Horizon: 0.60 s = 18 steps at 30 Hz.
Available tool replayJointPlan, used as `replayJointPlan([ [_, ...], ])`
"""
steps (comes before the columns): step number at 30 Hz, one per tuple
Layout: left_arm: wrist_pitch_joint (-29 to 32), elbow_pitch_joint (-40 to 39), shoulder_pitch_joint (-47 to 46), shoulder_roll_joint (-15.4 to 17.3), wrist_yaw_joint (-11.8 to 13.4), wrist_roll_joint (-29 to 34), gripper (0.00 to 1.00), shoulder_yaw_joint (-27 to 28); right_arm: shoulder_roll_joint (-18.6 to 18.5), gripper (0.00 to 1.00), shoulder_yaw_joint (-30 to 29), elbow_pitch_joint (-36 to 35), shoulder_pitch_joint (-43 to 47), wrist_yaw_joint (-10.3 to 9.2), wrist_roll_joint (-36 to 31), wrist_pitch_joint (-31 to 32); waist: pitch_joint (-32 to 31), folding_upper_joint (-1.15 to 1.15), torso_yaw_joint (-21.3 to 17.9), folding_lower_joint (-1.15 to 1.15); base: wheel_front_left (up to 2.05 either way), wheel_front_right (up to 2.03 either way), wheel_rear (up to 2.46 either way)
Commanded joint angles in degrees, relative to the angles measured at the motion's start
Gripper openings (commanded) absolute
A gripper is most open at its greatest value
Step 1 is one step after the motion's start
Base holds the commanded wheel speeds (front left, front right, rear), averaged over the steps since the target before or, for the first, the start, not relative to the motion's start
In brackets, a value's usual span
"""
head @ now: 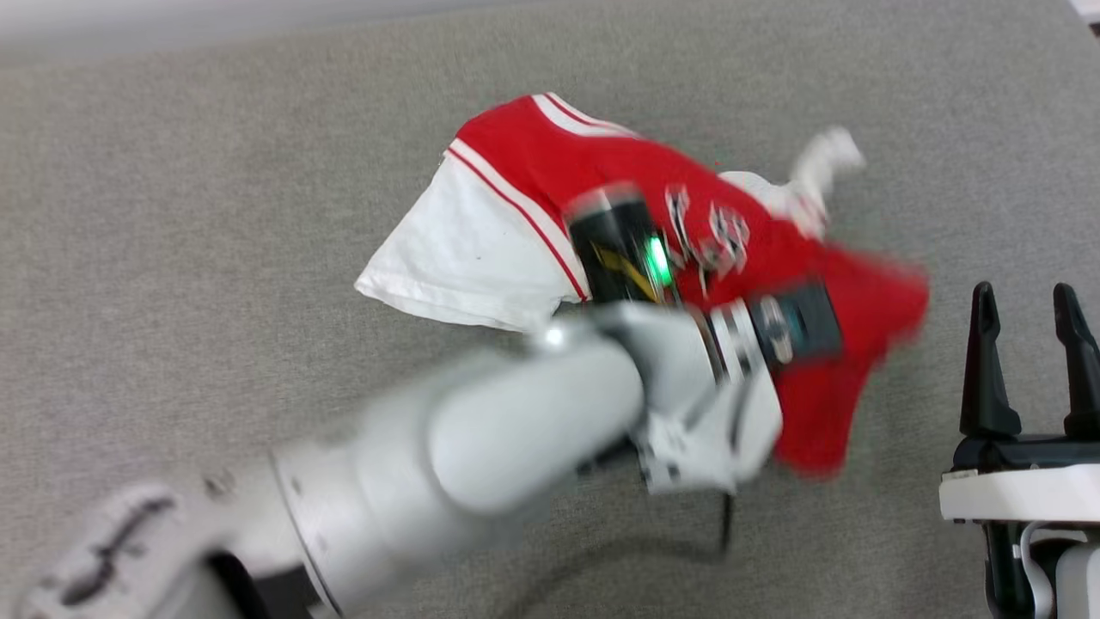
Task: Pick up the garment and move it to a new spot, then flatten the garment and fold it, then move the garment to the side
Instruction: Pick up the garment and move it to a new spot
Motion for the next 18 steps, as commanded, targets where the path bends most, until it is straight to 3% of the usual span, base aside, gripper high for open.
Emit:
replayJointPlan([
  [1,0.9,-0.2,1.5,-0.3,0.0,1.6,0.00,0.3,0.2,1.00,0.0,-0.2,-0.9,-0.04,0.4,-0.1,1.0,0.00,-0.1,0.00,0.00,0.00,0.00],
  [9,9.1,-3.3,16.1,-3.8,0.0,9.0,0.00,0.2,0.2,1.00,0.5,0.2,-2.4,-0.04,0.2,-0.1,3.1,0.00,0.2,0.00,0.00,0.00,0.00],
  [14,6.5,-2.5,16.5,-3.8,0.0,8.2,0.00,0.2,0.2,1.00,0.2,0.8,-2.6,-0.04,-0.2,-0.1,2.8,0.00,1.2,0.00,0.00,0.00,0.00],
  [15,4.9,-1.9,15.9,-3.8,0.0,7.9,0.27,0.2,0.2,1.00,0.1,1.0,-2.4,-0.04,-0.2,-0.1,2.4,0.00,1.5,0.00,0.00,0.00,0.00],
  [16,2.7,-1.3,15.3,-3.8,0.0,7.8,1.00,0.2,0.1,1.00,0.0,1.1,-2.1,-0.04,-0.3,-0.1,1.8,0.00,1.8,0.00,0.00,0.00,0.00],
  [18,-2.3,0.1,14.8,-4.2,0.0,6.7,1.00,0.2,0.2,1.00,-0.2,1.5,-1.2,-0.04,-0.5,-0.1,0.4,0.00,2.3,0.00,0.00,0.00,0.00],
])
